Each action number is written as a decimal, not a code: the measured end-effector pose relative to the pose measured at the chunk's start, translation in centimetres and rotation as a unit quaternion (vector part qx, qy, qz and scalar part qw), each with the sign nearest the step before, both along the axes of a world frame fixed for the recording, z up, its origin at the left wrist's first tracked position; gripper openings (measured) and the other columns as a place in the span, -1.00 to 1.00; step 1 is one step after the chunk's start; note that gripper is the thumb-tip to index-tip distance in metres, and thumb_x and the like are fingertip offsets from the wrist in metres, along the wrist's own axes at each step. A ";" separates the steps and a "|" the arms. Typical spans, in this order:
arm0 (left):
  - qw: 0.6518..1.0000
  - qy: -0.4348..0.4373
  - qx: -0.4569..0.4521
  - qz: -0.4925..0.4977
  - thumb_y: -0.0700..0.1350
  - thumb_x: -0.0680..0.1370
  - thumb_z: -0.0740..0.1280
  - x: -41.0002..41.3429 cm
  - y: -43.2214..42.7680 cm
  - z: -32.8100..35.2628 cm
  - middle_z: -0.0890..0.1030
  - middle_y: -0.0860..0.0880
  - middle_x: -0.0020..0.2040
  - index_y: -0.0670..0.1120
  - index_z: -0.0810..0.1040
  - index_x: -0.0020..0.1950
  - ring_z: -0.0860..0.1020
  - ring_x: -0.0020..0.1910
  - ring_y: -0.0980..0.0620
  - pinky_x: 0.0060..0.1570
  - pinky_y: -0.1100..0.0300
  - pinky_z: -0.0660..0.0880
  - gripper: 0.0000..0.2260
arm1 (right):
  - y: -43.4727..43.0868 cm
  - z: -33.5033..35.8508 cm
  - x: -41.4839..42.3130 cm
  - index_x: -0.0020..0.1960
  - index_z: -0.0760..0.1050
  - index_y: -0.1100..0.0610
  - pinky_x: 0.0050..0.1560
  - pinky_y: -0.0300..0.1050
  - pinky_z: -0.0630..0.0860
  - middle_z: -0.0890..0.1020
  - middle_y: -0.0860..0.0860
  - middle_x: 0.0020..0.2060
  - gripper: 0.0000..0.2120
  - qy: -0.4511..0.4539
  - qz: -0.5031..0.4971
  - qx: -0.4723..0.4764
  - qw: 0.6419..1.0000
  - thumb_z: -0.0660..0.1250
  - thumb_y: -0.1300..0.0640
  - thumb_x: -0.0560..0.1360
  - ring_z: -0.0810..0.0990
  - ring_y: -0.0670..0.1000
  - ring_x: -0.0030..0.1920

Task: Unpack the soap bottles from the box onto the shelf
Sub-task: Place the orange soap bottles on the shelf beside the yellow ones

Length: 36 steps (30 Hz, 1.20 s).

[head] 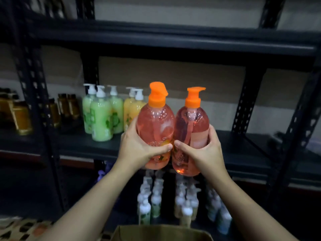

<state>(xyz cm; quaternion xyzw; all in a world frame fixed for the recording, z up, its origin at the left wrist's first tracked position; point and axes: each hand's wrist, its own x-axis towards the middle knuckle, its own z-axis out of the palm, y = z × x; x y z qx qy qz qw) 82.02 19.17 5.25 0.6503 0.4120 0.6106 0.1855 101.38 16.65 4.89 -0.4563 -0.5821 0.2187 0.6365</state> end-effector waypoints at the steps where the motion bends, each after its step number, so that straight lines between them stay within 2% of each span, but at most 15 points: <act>1: 1.000 0.000 0.012 0.003 0.17 0.00 0.68 0.2 0.9 0.8 0.59 0.29 0.10 0.28 0.42 0.22 0.58 0.12 0.26 0.19 0.20 0.53 -0.16 | 1.0 0.6 0.0 0.33 0.42 -0.05 0.18 0.00 0.59 0.65 -0.11 0.13 -0.20 0.001 0.000 0.009 1.000 0.70 0.03 0.17 0.65 -0.14 0.12; 5: 0.999 -0.001 0.048 0.005 0.15 0.03 0.69 1.0 5.2 3.0 0.58 0.26 0.15 0.23 0.40 0.27 0.56 0.17 0.22 0.16 0.27 0.48 -0.13 | 5.4 1.9 0.3 0.32 0.41 -0.11 0.19 0.04 0.58 0.64 -0.11 0.14 -0.18 0.001 -0.012 0.030 0.999 0.69 -0.07 0.15 0.64 -0.13 0.13; 6: 0.999 -0.006 0.053 0.005 0.16 0.03 0.68 1.2 6.1 3.4 0.57 0.26 0.14 0.19 0.42 0.28 0.56 0.16 0.24 0.16 0.27 0.49 -0.13 | 6.4 1.9 0.4 0.32 0.41 -0.12 0.19 0.04 0.58 0.64 -0.12 0.14 -0.18 0.004 -0.018 0.034 0.999 0.69 -0.10 0.14 0.63 -0.13 0.13; 8: 0.998 -0.015 0.058 0.006 0.11 0.06 0.70 1.6 8.2 3.9 0.54 0.31 0.10 0.13 0.43 0.28 0.52 0.11 0.37 0.11 0.40 0.47 -0.15 | 8.4 1.9 0.6 0.31 0.41 -0.15 0.19 0.04 0.58 0.63 -0.12 0.14 -0.18 0.009 -0.029 0.043 0.999 0.68 -0.15 0.12 0.63 -0.13 0.14; 10: 0.998 -0.016 0.059 0.008 0.07 0.08 0.70 2.1 9.9 4.3 0.53 0.33 0.07 0.17 0.42 0.26 0.52 0.08 0.39 0.07 0.48 0.44 -0.18 | 10.2 1.7 0.9 0.31 0.41 -0.17 0.19 0.03 0.58 0.62 -0.13 0.15 -0.16 0.011 -0.040 0.046 0.998 0.67 -0.19 0.10 0.62 -0.12 0.15; 13: 0.998 -0.010 0.055 0.024 0.09 0.10 0.70 2.7 12.7 4.4 0.57 0.21 0.12 0.10 0.43 0.29 0.55 0.15 0.16 0.16 0.25 0.50 -0.18 | 12.8 1.1 1.5 0.31 0.40 -0.20 0.19 0.05 0.58 0.61 -0.12 0.16 -0.13 0.006 -0.049 0.044 0.998 0.66 -0.23 0.07 0.61 -0.10 0.16; 17: 0.998 0.006 0.015 0.060 0.18 0.07 0.67 3.8 15.9 3.9 0.57 0.07 0.20 0.05 0.42 0.34 0.53 0.24 0.01 0.22 0.02 0.52 -0.11 | 14.5 0.3 2.2 0.22 0.42 -0.24 0.16 0.01 0.59 0.61 -0.14 0.12 -0.23 -0.003 -0.057 0.036 0.998 0.66 -0.20 0.10 0.61 -0.13 0.12; 20: 0.995 0.019 -0.055 0.080 0.20 0.09 0.65 4.6 17.5 3.1 0.55 0.01 0.22 0.02 0.40 0.33 0.49 0.26 -0.04 0.17 0.12 0.46 -0.11 | 15.7 -0.4 2.7 0.15 0.46 -0.16 0.13 0.06 0.61 0.64 -0.11 0.07 -0.31 -0.003 -0.064 0.027 0.998 0.66 -0.20 0.10 0.64 -0.10 0.06; 23: 0.994 0.015 -0.076 0.074 0.15 0.12 0.66 5.2 18.1 1.6 0.54 0.03 0.20 0.02 0.38 0.33 0.51 0.23 -0.03 0.09 0.19 0.41 -0.13 | 16.5 -1.1 3.1 0.16 0.46 -0.16 0.13 0.06 0.61 0.63 -0.09 0.09 -0.25 0.010 -0.076 0.020 0.997 0.64 -0.28 0.05 0.64 -0.09 0.08; 27: 0.994 0.025 -0.088 0.064 0.16 0.09 0.66 5.7 18.3 -0.4 0.54 0.05 0.20 0.06 0.36 0.37 0.53 0.19 -0.01 0.08 0.17 0.45 -0.08 | 16.8 -1.8 3.6 0.20 0.45 -0.17 0.15 0.06 0.60 0.62 -0.10 0.12 -0.21 0.014 -0.085 0.013 0.996 0.64 -0.30 0.05 0.63 -0.09 0.10; 33: 0.992 0.025 -0.111 0.063 0.11 0.11 0.67 6.1 18.5 -1.6 0.53 0.10 0.11 0.05 0.38 0.33 0.52 0.13 0.01 0.06 0.19 0.41 -0.13 | 16.1 -2.0 4.3 0.17 0.45 -0.16 0.13 0.02 0.60 0.61 -0.09 0.11 -0.29 0.002 -0.091 0.007 0.996 0.65 -0.23 0.10 0.62 -0.12 0.08; 36: 0.989 0.038 -0.120 0.077 0.14 0.10 0.67 6.2 18.7 -2.1 0.55 0.05 0.15 0.05 0.38 0.32 0.53 0.17 -0.02 0.10 0.15 0.45 -0.14 | 15.9 -1.9 4.6 0.16 0.46 -0.16 0.13 0.02 0.60 0.62 -0.10 0.09 -0.32 0.004 -0.091 0.006 0.996 0.65 -0.20 0.13 0.62 -0.12 0.07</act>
